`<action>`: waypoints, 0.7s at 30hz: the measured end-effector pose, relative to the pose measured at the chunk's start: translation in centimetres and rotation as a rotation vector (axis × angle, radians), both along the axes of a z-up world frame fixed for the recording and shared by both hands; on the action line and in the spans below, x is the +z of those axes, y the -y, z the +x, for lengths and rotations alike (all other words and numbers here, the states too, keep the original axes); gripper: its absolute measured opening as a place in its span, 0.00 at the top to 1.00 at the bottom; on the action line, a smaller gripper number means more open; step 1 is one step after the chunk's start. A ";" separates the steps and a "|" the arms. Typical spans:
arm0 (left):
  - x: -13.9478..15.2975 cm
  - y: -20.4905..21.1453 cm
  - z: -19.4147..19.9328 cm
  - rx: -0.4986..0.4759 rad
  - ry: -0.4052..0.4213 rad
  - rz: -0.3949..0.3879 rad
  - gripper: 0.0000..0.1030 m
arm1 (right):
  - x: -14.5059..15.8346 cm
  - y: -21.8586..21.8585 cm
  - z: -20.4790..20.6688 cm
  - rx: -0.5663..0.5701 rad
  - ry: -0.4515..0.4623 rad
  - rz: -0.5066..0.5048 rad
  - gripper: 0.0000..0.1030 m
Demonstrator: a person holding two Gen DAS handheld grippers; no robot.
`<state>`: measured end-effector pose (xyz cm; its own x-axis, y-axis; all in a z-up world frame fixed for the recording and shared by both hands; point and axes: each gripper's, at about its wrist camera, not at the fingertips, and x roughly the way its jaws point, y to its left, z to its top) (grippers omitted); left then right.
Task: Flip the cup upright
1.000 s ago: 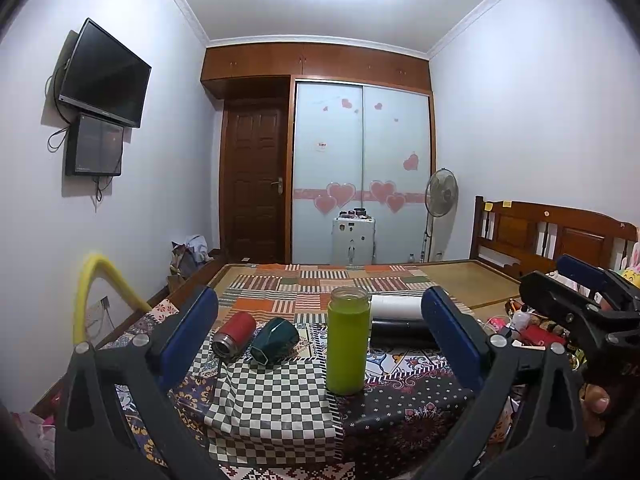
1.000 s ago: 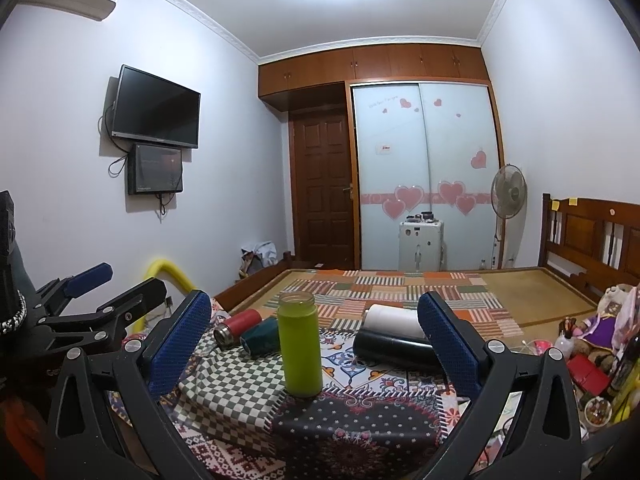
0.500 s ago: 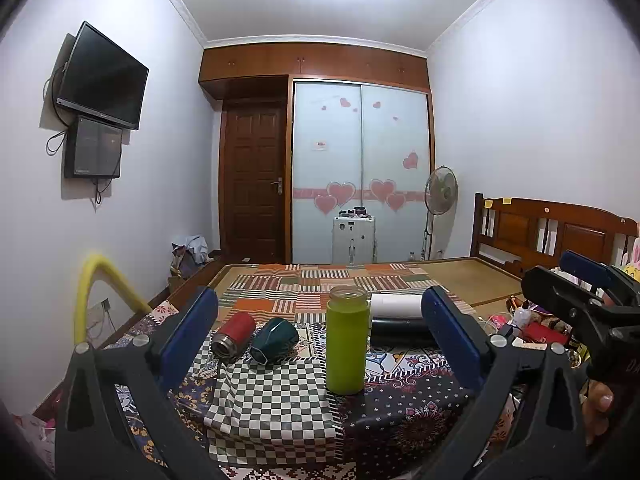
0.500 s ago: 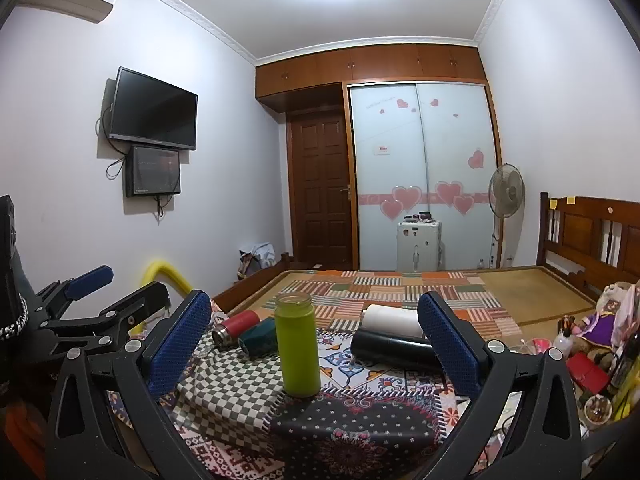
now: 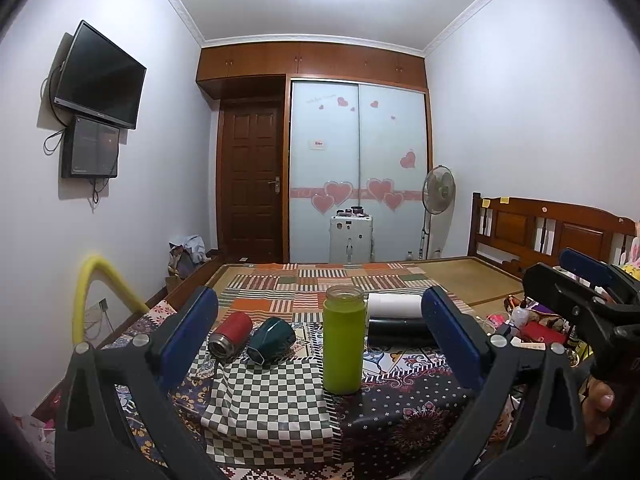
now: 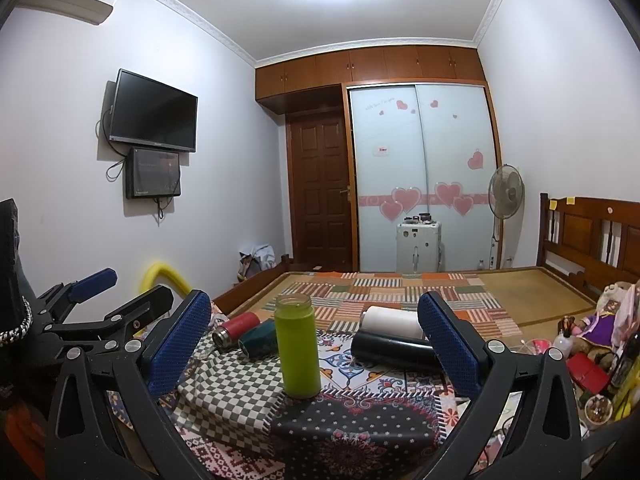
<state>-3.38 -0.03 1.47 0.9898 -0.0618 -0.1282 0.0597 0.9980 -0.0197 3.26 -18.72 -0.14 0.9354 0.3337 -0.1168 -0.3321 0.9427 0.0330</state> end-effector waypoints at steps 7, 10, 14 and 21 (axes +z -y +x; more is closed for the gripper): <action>0.0 -0.1 -0.1 -0.007 0.002 -0.009 0.00 | 0.1 -0.1 0.0 -0.005 0.007 0.001 0.00; -0.1 0.1 0.0 -0.009 0.000 -0.004 0.00 | 0.1 -0.1 0.0 -0.005 0.007 0.000 0.00; -0.2 0.2 -0.1 -0.013 -0.002 0.000 0.00 | 0.1 0.0 0.0 -0.006 0.004 0.002 0.00; -0.3 0.4 -0.1 -0.015 -0.007 0.004 0.00 | 0.1 0.1 0.1 -0.008 0.001 0.002 0.00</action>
